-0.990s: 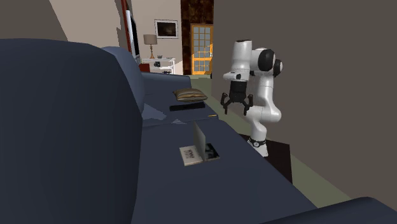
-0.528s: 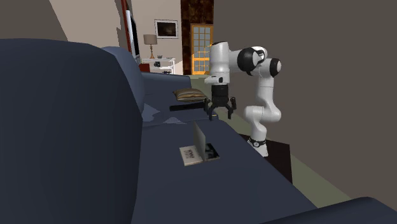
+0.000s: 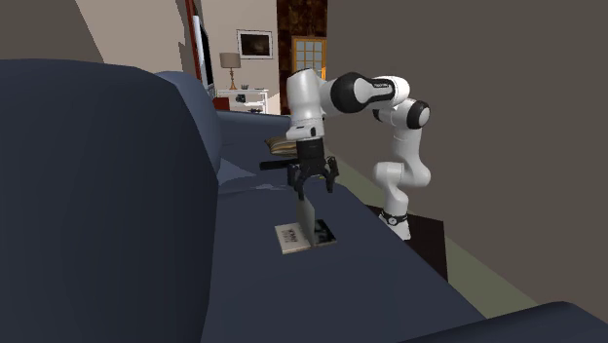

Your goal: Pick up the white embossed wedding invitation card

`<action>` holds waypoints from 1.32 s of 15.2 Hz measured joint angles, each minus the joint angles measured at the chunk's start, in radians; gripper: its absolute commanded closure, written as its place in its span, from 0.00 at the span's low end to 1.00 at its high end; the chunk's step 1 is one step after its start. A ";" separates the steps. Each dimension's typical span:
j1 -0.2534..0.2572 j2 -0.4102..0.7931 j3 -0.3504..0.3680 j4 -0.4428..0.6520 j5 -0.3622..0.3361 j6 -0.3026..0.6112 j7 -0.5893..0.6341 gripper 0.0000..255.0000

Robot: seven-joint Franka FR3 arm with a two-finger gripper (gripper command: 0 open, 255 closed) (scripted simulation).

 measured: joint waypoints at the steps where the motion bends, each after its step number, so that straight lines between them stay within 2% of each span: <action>1: -0.004 0.012 0.000 0.004 0.008 0.003 -0.012 0.00; 7: 0.003 0.007 0.004 -0.077 0.010 0.077 -0.035 0.00; 8: 0.004 0.007 0.004 -0.082 0.010 0.081 -0.036 1.00; 20: 0.001 0.012 0.004 -0.064 0.013 0.068 -0.035 1.00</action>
